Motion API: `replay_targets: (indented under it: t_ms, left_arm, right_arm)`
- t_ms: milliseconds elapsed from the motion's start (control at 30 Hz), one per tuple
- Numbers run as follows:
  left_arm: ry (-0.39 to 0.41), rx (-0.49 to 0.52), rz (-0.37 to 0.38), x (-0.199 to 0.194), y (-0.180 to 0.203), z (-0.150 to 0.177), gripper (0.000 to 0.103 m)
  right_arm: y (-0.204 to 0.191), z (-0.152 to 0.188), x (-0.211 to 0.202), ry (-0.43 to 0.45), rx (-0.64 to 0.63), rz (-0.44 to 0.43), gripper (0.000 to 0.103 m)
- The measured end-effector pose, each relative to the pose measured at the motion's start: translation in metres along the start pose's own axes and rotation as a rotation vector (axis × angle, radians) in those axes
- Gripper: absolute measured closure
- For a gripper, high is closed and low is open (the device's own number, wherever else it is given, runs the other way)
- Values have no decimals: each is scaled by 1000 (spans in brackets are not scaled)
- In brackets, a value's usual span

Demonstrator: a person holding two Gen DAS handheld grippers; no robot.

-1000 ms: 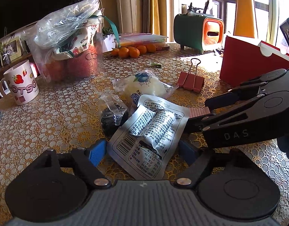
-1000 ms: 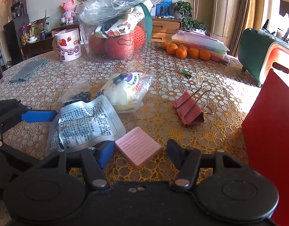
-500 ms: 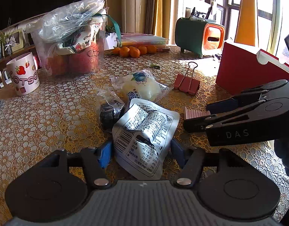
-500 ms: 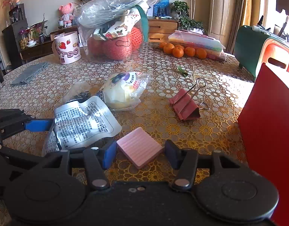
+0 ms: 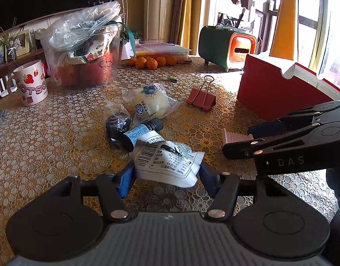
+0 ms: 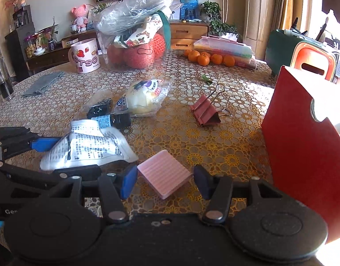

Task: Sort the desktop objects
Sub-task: 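Grasp the pink ridged sponge with the right tool while the left tool grasps the silver blister pack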

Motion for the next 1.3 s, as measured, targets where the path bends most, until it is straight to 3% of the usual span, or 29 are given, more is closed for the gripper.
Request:
replay_targets:
  t_ms: [400, 633, 733, 967, 1133, 1167, 1233, 1300]
  left_arm:
    - [-32, -14, 3, -15, 8, 12, 39]
    - [-34, -18, 32, -14, 7, 16, 21]
    - [-26, 18, 43, -11, 10, 15, 19]
    - [-46, 83, 74, 3, 16, 19, 19]
    - [-43, 103, 55, 5, 20, 19, 20]
    - [-43, 103, 53, 5, 21, 19, 22]
    - [-44, 105, 44, 6, 22, 17, 37]
    - [-51, 103, 41, 5, 23, 15, 40]
  right_arm:
    - [0, 9, -29, 0, -2, -7, 47]
    - [-1, 14, -28, -14, 1, -9, 47]
    - [-1, 15, -26, -17, 5, -10, 47]
    - [0, 19, -22, -31, 13, -9, 47]
    - [4, 21, -20, -37, 18, -2, 47]
    - [5, 21, -20, -38, 19, 0, 47]
    - [5, 22, -20, -36, 24, -1, 47]
    - [5, 21, -21, -33, 25, -4, 47]
Point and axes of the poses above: each gripper's, at about its wrist camera, not at the fingertips, and x roughly the way its jaws point, y to its right, z to its underside, the point moved 6 cm from there along x, roughly the way its jaws point, and after that the axes turned 7 degrees about y, right-handed, at the moved point
